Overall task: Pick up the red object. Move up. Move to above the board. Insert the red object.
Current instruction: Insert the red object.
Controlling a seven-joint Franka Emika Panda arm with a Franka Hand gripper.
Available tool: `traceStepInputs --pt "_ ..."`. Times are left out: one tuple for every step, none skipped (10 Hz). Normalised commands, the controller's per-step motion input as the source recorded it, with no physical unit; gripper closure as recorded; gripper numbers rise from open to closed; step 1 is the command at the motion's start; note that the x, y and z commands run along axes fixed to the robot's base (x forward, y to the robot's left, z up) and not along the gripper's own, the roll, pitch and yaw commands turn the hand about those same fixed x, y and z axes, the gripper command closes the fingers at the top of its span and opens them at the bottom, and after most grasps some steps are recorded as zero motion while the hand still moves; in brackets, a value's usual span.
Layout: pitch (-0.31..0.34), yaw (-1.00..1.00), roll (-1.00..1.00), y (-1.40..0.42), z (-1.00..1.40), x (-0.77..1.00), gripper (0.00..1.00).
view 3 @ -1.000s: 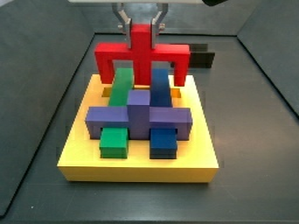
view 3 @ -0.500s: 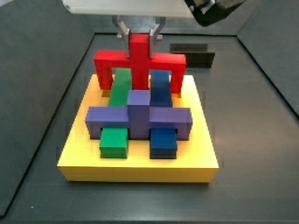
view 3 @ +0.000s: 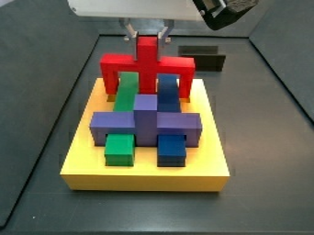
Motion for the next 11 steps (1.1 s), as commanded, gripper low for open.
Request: traceStepInputs --pt "-0.117 0.00 0.05 -0.11 -0.41 0.00 1.00" --pt "-0.051 0.00 0.05 -0.19 -0.29 0.05 1.00" --pt "-0.023 0.00 0.09 -0.04 -0.30 0.11 1.00" --pt "0.000 0.00 0.15 0.06 -0.28 0.24 1.00" --pt "0.033 0.00 0.09 0.24 -0.11 0.22 1.00" --pt "0.037 0.00 0.00 0.23 0.03 0.00 1.00" --pt "0.039 0.00 0.00 0.12 0.15 0.00 1.00" --pt "0.003 0.01 0.10 0.00 0.03 0.00 1.00" --pt "0.000 0.03 0.17 0.00 0.01 -0.10 1.00" --pt "0.000 0.05 0.12 -0.11 0.05 -0.13 1.00" --pt "-0.004 0.07 0.09 -0.22 0.00 -0.01 1.00"
